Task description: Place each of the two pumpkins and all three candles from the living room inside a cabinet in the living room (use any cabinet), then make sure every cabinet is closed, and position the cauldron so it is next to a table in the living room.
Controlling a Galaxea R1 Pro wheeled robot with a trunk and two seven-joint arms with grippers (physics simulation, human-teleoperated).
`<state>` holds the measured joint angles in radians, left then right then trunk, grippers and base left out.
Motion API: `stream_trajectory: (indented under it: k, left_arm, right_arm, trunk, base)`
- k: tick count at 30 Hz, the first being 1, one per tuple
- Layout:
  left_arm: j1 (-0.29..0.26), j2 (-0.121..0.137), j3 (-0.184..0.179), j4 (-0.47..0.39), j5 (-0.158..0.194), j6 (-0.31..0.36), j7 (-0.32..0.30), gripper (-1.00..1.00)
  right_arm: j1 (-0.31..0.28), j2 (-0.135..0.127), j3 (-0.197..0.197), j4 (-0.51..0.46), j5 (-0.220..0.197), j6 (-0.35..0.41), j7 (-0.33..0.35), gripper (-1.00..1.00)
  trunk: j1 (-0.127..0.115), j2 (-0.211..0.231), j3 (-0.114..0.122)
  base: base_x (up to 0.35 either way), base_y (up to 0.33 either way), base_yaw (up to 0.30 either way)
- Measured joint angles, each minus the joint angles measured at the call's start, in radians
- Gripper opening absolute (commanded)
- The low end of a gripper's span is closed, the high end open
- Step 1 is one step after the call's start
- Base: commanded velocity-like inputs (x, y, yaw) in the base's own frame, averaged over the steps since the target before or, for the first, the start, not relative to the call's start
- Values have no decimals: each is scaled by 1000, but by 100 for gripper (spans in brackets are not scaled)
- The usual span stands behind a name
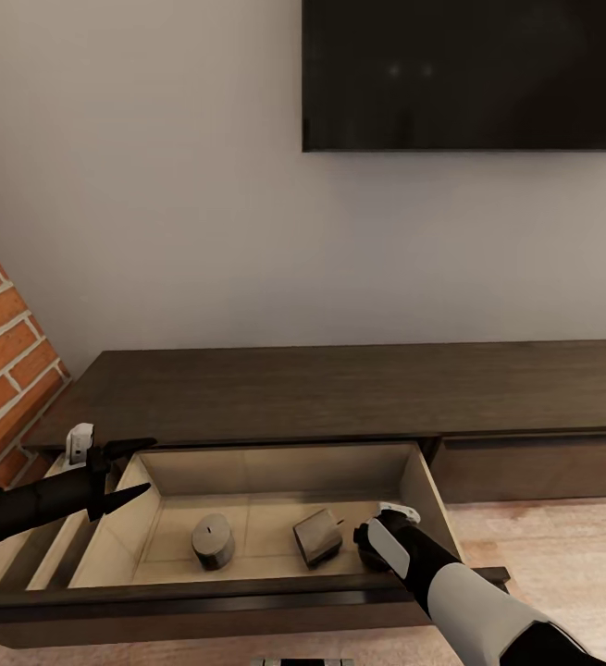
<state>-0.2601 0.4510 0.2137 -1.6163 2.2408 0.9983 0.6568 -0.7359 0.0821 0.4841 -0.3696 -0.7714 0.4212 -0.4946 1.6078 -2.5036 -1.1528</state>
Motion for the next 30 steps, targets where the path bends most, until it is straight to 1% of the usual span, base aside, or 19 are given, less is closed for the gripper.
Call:
stream_trajectory:
  k: [2, 3, 7, 15, 30]
  left_arm:
    - [0, 0, 0, 0, 0, 0, 0, 100]
    - [0, 0, 0, 0, 0, 0, 0, 100]
    - [0, 0, 1, 0, 0, 0, 0, 100]
    - [0, 0, 2, 0, 0, 0, 0, 100]
    - [0, 0, 2, 1, 1, 0, 0, 100]
  right_arm:
    - [0, 1, 0, 0, 1, 1, -12, -100]
    - [0, 1, 0, 0, 1, 0, -22, 100]
    - [0, 3, 0, 0, -2, -2, -44, 100]
    - [0, 1, -1, -1, -2, -2, -46, 100]
    - [0, 0, -2, -2, 1, 2, -44, 100]
  trunk:
    - [0, 0, 0]
    - [0, 0, 0]
    - [0, 0, 0]
    - [0, 0, 0]
    - [-7, 3, 58]
  base:
    - [0, 0, 0]
    - [0, 0, 0]
    - [0, 0, 0]
    - [0, 0, 0]
    - [0, 0, 0]
